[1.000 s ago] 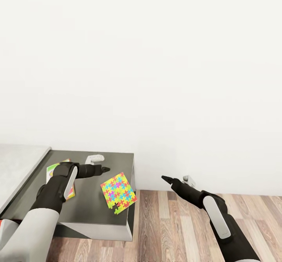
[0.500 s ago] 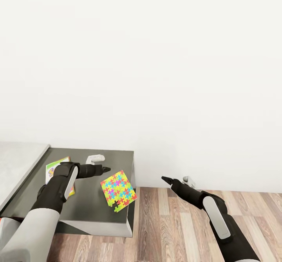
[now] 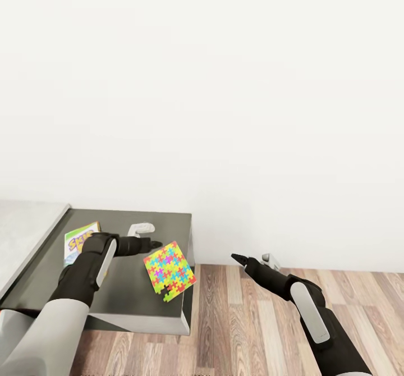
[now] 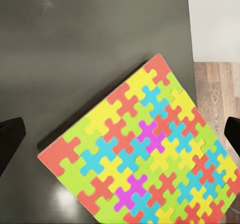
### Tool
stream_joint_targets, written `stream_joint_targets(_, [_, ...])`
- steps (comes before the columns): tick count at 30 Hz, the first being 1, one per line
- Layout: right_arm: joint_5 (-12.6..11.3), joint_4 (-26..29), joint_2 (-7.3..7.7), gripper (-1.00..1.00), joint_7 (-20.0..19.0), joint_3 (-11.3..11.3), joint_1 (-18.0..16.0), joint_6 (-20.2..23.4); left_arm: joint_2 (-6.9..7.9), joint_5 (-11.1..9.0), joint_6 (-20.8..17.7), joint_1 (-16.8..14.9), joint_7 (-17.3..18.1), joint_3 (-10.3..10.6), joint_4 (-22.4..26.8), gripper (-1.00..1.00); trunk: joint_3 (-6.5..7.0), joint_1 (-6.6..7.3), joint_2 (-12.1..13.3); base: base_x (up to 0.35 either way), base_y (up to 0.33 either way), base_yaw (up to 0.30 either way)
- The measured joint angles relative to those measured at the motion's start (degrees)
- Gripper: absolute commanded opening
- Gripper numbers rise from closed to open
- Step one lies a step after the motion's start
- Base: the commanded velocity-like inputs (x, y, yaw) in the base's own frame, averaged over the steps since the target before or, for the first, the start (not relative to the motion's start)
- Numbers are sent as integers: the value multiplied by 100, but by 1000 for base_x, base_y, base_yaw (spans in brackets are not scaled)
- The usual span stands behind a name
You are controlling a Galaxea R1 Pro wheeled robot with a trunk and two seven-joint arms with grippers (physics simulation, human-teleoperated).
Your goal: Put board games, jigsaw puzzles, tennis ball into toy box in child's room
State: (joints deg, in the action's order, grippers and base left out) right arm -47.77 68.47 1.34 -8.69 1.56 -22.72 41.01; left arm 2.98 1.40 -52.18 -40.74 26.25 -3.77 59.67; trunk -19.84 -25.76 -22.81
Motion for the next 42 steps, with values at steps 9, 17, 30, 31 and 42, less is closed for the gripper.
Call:
stream_joint_targets(9, [12, 5, 2, 100, -5, 0, 0, -2, -6, 2, 1, 0, 0, 129, -3, 100, -84, 0, 0, 0, 0, 0])
stream_joint_targets(17, [8, 6, 0, 100, -9, -6, 0, -2, 1, 3, 1, 0, 6, 135, -3, 100, -159, 0, 0, 0, 0, 0])
stream_joint_targets(30, [4, 26, 3, 100, -33, -12, 3, 0, 11, 2, 1, 0, 5, 125, -7, 100, -251, 0, -1, 0, 0, 0])
stream_joint_targets(31, [3, 30, 5, 100, -37, -14, 2, 2, 11, 0, 1, 0, 3, 124, -8, 100, -252, 0, -1, 0, 0, 0])
stream_joint_targets(42, [-9, 23, 6, 100, -44, -7, 2, 7, 11, 0, 1, 0, 0, 121, -12, 100, -296, 0, -1, 0, 34, 0])
